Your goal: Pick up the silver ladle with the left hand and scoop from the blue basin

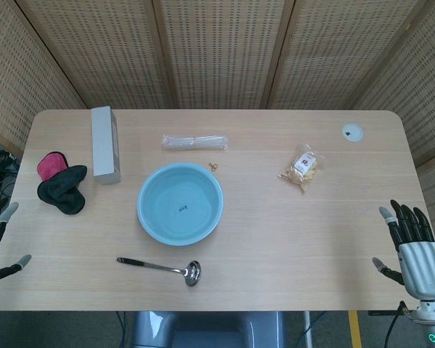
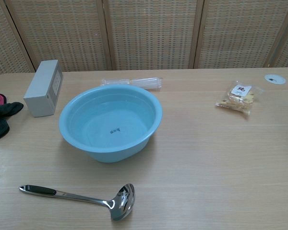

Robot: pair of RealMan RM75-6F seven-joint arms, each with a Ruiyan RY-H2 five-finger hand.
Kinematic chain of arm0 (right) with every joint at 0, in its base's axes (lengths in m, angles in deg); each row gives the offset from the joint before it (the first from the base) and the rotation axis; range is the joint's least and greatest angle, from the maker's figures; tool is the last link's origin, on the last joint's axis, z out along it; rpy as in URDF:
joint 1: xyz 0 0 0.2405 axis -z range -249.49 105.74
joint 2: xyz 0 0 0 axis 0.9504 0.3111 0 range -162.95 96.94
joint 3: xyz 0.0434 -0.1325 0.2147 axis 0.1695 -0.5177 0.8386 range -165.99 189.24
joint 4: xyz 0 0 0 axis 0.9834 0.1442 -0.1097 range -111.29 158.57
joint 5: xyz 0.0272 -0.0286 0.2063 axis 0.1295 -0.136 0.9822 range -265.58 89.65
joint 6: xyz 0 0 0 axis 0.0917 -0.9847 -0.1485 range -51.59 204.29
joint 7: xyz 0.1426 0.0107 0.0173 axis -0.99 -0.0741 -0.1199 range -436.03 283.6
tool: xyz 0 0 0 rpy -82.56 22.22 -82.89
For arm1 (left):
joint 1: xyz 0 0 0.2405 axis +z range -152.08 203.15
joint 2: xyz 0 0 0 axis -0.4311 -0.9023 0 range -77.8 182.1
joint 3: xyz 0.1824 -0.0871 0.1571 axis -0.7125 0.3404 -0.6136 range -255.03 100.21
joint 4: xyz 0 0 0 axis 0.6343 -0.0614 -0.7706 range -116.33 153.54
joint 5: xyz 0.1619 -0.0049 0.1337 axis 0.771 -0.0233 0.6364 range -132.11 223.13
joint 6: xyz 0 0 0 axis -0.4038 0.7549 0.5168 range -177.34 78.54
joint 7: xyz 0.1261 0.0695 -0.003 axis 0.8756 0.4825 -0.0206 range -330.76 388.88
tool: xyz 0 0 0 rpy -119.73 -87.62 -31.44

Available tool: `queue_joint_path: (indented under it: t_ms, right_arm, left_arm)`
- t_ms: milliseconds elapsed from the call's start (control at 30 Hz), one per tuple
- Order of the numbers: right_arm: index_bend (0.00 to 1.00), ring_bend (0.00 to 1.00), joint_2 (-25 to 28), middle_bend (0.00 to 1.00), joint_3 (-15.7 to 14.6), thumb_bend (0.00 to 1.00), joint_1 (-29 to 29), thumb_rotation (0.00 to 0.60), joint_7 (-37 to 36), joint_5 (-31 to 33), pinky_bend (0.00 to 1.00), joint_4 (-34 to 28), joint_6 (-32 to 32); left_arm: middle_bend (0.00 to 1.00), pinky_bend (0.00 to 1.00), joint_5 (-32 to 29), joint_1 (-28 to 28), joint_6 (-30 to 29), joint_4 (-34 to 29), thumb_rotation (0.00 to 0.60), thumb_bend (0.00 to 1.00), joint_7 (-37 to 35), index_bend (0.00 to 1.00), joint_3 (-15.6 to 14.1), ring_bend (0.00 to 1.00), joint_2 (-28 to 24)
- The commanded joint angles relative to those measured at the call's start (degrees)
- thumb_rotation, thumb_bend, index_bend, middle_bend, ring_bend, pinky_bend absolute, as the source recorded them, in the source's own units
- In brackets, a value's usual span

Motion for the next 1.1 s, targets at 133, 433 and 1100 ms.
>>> queue_joint_path:
  t_ms: [133,433,1100]
  right_arm:
    - [0.00,0.00,0.1,0.00,0.0,0.00,-0.1,0.600,0.0,0.1,0.00,-0.1,0.3]
    - [0.00,0.00,0.7,0.00,0.2,0.00,-0.4,0.600,-1.7,1.2,0.00,-0.3,1.3]
    - [0.00,0.00,0.2,0.00,0.2,0.00,-1.3,0.600,-0.9,3.0,0.00,0.2,3.8]
  left_arm:
    - [0.00,0.00,-0.1,-0.2,0.6,0.2,0.600,0.00,0.5,0.00,-0.1,0.00,0.3]
    - [0.70,0.57,0.7,-3.3,6.6,0.0,0.600,0.00,5.1,0.00,-1.0,0.69,2.4]
    - [0.96,1.00,3.3,-14.9,28.3,5.6,0.600,0.02,10.7,0.34,-5.3,0.95,14.6]
